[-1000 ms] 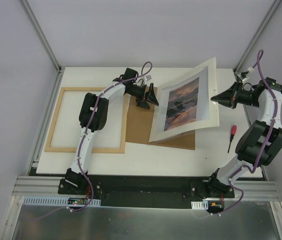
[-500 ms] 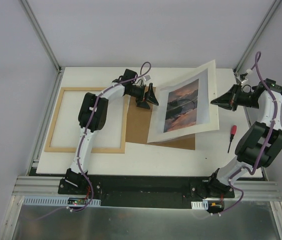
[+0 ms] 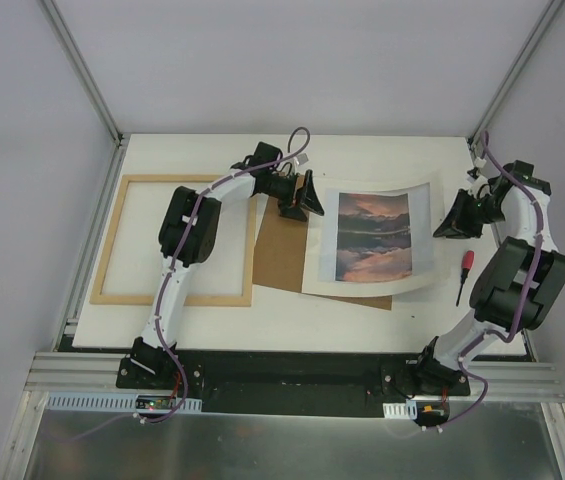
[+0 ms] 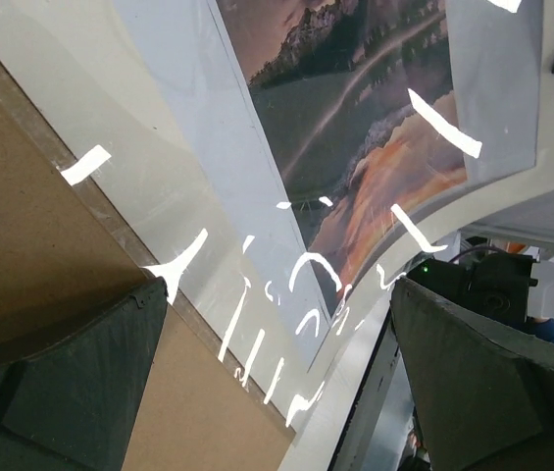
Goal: Take the photo out of the frame
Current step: Adjust the photo frame item at the center of the board.
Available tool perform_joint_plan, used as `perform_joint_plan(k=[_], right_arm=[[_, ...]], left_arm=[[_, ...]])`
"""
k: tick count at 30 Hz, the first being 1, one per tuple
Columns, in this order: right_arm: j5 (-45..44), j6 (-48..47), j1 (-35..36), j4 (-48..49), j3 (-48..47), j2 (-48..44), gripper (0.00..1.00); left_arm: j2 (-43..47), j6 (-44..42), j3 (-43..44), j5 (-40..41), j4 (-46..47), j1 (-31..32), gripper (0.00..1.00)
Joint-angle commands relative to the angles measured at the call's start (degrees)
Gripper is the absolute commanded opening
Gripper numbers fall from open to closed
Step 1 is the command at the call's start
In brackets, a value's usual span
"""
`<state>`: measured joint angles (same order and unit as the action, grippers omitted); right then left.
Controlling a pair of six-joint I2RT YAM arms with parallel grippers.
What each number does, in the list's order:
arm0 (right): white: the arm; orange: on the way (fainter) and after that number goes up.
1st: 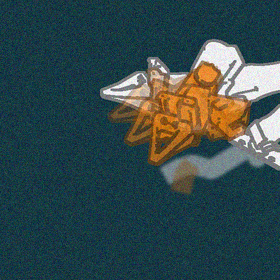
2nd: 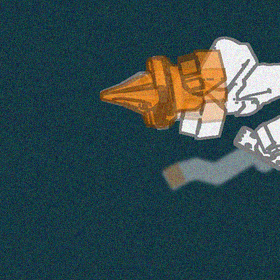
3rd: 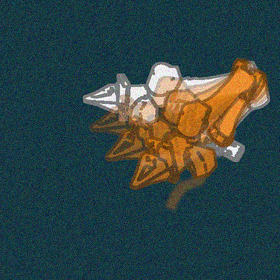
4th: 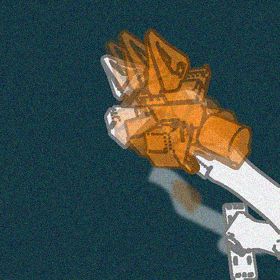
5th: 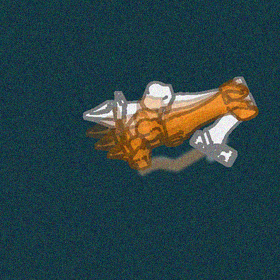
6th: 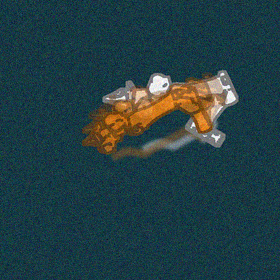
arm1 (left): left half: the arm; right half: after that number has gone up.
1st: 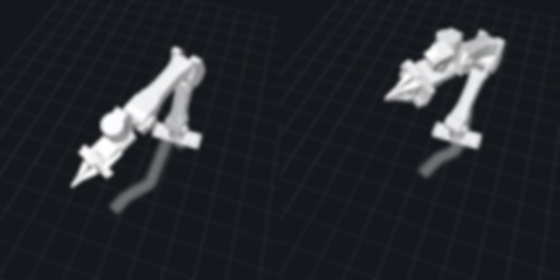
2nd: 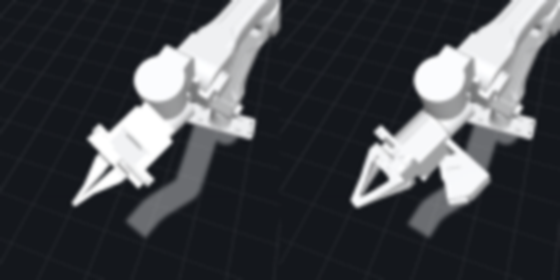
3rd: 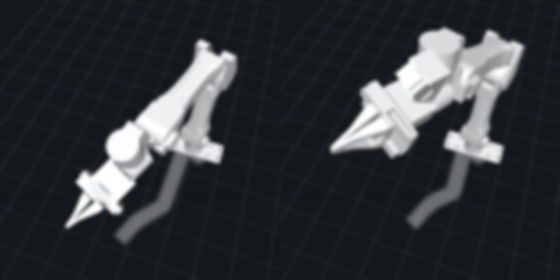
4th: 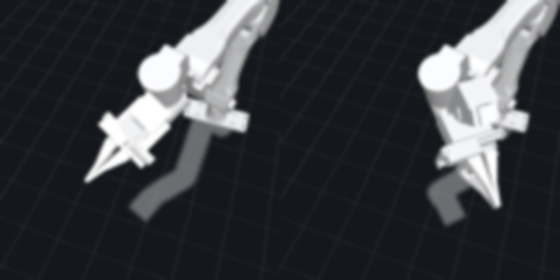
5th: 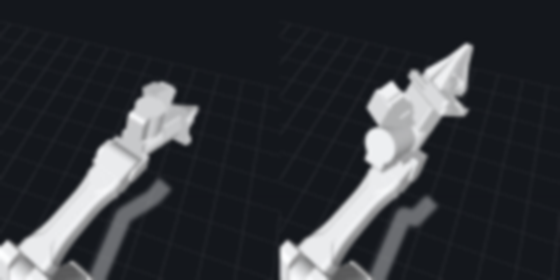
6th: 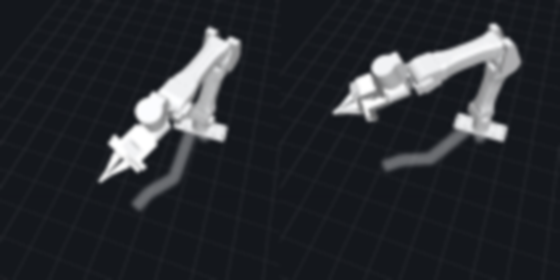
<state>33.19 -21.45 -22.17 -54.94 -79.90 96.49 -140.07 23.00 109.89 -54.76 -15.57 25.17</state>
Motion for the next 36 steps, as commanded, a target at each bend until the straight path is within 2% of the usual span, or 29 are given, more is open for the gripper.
perform_joint_plan(k=[1, 4, 13, 23, 36], right_arm=[[-10.42, 0.80, 0.64, 3.96, 0.35, 3.08, 0.12], [-12.71, 0.71, 0.82, 5.80, 1.15, 5.11, 0.16], [-14.55, 2.47, 1.43, 12.31, 6.16, 6.87, 0.20], [-16.58, 2.38, 2.40, 13.36, 6.95, 7.93, 0.26], [-17.54, 2.03, 3.19, 14.07, 7.65, 7.49, 0.31]], left_arm=[[-1.35, -1.38, -4.50, 4.31, -4.38, 2.69, 0.99], [-0.82, -1.21, -5.47, 3.79, -3.85, 2.96, 0.99], [3.93, -2.17, -12.15, 3.35, -1.39, 3.31, 0.99], [2.52, -1.82, -10.39, 4.14, -1.39, 3.31, 0.99], [3.31, -2.61, -12.41, 4.40, -1.39, 3.40, 0.99]])
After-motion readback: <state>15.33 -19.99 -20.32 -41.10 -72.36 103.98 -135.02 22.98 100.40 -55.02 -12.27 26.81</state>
